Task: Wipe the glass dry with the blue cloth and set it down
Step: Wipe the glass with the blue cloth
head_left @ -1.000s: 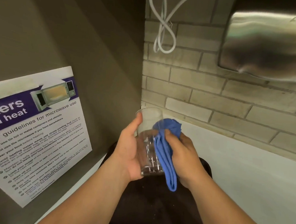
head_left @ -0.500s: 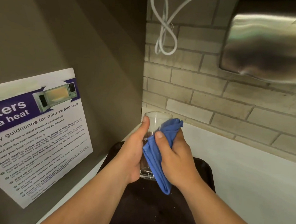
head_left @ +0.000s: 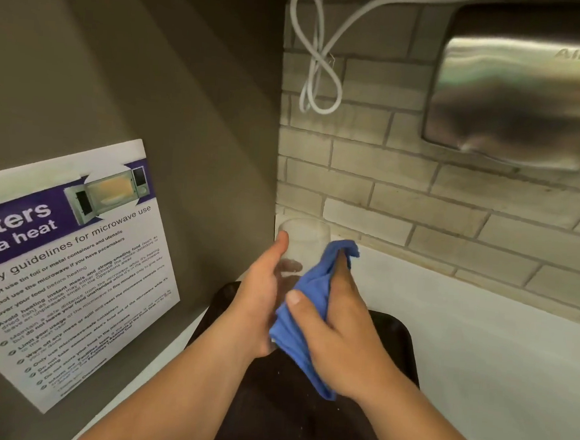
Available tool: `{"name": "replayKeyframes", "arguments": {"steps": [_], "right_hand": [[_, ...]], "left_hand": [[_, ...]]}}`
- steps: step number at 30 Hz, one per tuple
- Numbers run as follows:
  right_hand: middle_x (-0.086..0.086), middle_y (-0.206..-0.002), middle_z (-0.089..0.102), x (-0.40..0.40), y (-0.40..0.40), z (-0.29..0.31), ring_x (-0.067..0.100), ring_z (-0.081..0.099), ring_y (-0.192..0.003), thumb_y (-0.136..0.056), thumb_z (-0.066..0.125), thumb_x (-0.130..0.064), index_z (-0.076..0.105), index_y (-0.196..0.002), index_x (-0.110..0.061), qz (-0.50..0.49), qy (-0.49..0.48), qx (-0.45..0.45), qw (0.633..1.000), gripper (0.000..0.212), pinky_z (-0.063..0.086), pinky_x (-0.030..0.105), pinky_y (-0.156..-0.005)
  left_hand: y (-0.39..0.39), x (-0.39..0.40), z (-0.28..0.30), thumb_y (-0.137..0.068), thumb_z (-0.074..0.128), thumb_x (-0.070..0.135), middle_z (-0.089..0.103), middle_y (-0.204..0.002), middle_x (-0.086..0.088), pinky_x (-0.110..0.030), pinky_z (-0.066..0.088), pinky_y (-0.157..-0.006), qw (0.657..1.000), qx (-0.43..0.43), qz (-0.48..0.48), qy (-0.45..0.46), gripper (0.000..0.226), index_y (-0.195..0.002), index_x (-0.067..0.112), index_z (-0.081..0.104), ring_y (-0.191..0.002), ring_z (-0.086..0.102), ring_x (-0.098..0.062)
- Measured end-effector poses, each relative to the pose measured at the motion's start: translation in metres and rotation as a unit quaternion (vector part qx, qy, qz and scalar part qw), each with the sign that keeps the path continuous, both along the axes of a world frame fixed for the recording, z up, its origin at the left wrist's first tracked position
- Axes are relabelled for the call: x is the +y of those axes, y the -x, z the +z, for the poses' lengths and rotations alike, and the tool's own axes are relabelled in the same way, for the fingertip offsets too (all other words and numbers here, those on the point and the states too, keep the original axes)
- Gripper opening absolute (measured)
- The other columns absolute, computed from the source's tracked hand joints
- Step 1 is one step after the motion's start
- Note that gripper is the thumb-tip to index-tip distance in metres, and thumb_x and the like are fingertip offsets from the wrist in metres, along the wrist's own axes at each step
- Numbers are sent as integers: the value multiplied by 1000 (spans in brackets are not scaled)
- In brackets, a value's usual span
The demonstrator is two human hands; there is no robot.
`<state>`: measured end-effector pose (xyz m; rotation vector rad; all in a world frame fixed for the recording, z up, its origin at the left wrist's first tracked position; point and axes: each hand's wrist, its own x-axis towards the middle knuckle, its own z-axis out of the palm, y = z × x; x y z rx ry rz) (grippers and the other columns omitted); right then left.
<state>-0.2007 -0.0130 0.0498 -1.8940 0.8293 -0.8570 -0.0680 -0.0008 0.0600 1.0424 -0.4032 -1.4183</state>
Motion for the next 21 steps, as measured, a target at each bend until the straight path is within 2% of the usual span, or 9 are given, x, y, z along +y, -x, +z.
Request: {"name": "replayKeyframes", "arguments": {"steps": [2,4,6,8,10,14,18,19,21], "right_hand": [[-9,-116,65,-5,-6,8,-1,68,-102,-81,48,-66,40,-138,-25,-50,27,-7,998,70,56,24,-87],[-10,-96,71,-16,-5,19,-3,70,-85,-86,51,-64,57,-118,-24,-79,-31,-73,994,51,53,23,-76],[-6,-86,75,-25,-2,24,-2,71,-81,-95,51,-56,64,-102,-26,-80,-81,-97,989,33,50,18,-71],[-4,-85,74,-26,-2,21,-1,71,-81,-99,51,-50,61,-101,-29,-78,-59,-93,991,24,51,13,-67],[-5,-86,73,-25,-5,16,-2,71,-83,-100,51,-48,58,-100,-32,-80,-23,-96,992,17,51,9,-66],[-13,-87,74,-27,-6,16,-2,71,-80,-98,47,-55,62,-94,-34,-72,-28,-100,992,26,51,8,-64],[-1,-75,79,-28,3,15,11,74,-67,-100,41,-57,75,-73,-37,-70,-152,-109,980,48,59,25,-64],[0,-78,79,-24,5,11,12,75,-69,-99,42,-58,74,-71,-42,-60,-163,-96,980,46,59,26,-66],[-8,-84,78,-11,7,4,2,73,-78,-94,47,-61,71,-85,-48,-48,-112,-55,991,28,54,13,-66]], "left_hand": [[3,2,-2,-71,71,77,65,-144,-30,-54,47,-118,1000,-21,-12,1,101,-141,4,66,-133,64,-44],[3,3,-5,-80,65,76,73,-135,-26,-53,51,-113,999,-29,-29,16,87,-131,7,75,-126,70,-40],[3,2,-5,-89,54,74,76,-133,-20,-50,54,-108,998,-20,-47,36,79,-130,11,77,-123,73,-35],[5,2,-4,-85,52,76,81,-125,-14,-42,59,-98,997,-53,-44,33,79,-128,15,79,-115,77,-28],[8,3,-5,-79,57,73,82,-122,-13,-41,59,-96,997,-61,-38,41,77,-124,16,81,-112,79,-26],[13,4,-3,-77,66,70,81,-125,-17,-47,57,-105,998,-40,-12,55,72,-120,14,82,-115,77,-30],[9,1,-4,-88,54,79,74,-135,-24,-56,51,-112,999,-3,0,39,84,-127,9,78,-126,70,-42],[8,0,-4,-88,52,81,75,-134,-24,-55,54,-109,999,5,5,33,87,-127,8,78,-124,71,-42],[7,-3,-4,-82,56,83,76,-130,-26,-52,58,-104,1000,16,19,19,90,-123,6,80,-119,74,-42]]}}
